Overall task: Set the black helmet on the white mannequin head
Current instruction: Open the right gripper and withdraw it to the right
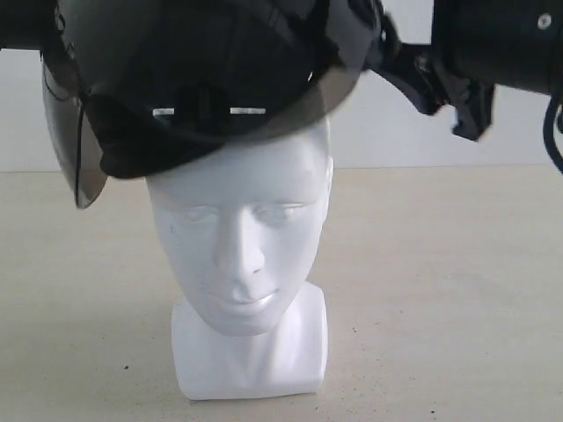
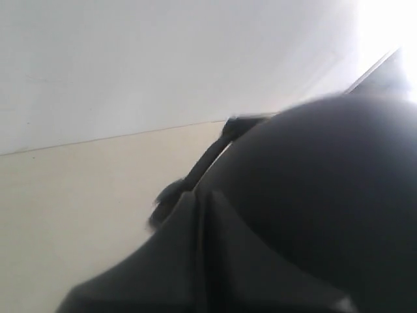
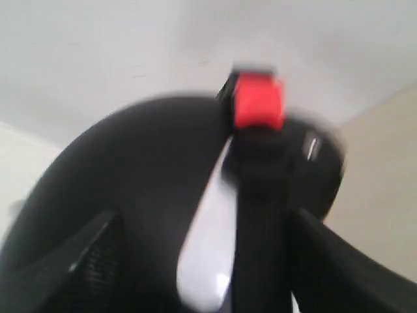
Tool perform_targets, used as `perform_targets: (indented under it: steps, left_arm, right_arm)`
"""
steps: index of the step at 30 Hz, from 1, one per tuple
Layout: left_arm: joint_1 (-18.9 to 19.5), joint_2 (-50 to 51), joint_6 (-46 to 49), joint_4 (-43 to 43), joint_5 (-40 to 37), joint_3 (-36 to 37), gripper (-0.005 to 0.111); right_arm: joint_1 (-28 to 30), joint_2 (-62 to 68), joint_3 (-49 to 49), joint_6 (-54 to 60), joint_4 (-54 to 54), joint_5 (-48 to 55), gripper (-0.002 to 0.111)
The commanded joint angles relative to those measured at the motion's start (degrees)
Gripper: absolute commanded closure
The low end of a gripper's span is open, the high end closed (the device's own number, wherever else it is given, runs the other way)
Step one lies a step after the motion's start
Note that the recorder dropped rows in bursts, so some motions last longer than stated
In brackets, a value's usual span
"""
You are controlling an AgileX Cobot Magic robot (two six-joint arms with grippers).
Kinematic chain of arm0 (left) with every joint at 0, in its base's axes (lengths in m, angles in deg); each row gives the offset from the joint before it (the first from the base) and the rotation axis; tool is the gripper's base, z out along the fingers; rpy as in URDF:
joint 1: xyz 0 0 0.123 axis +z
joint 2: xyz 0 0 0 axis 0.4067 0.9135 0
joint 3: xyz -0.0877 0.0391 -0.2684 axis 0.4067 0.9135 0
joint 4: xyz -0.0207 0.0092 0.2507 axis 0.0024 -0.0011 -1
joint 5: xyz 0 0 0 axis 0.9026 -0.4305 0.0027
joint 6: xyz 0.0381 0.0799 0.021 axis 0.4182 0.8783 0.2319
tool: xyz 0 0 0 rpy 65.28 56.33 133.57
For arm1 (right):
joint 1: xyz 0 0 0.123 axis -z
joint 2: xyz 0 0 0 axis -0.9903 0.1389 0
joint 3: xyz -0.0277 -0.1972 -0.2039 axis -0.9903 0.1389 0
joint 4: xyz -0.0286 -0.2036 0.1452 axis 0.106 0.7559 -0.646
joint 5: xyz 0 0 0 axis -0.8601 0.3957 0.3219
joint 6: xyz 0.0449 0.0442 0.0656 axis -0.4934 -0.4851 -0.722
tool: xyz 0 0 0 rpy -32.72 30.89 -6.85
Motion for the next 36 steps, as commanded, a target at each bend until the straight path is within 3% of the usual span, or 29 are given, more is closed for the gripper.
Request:
perform_targets:
  steps: [1, 14, 25, 29, 36]
  left_arm:
    - [-2.13, -0.74, 0.48, 1.43, -10.74, -0.37, 0.102]
    - [-1.74, -0.74, 0.49, 0.94, -10.74, -0.37, 0.102]
    - [-1.12, -1.35, 0.49, 0.94, -10.74, -0.37, 0.102]
    - [0.89, -2.91, 0.49, 0.94, -10.74, -0.37, 0.102]
    - [4.24, -6.09, 0.49, 1.16, -10.74, -0.37, 0.102]
  right_arm:
    - [0.40, 2.46, 1.43, 3.77, 5.46, 10.73, 0.045]
    - [0.40, 1.60, 1.43, 3.94, 5.46, 12.42, 0.045]
    - [0.40, -7.66, 1.43, 12.57, 5.46, 19.65, 0.045]
    - [0.40, -11.09, 1.43, 19.13, 3.47, 22.95, 0.045]
    - [0.40, -15.90, 1.43, 38.34, -10.54, 32.64, 0.045]
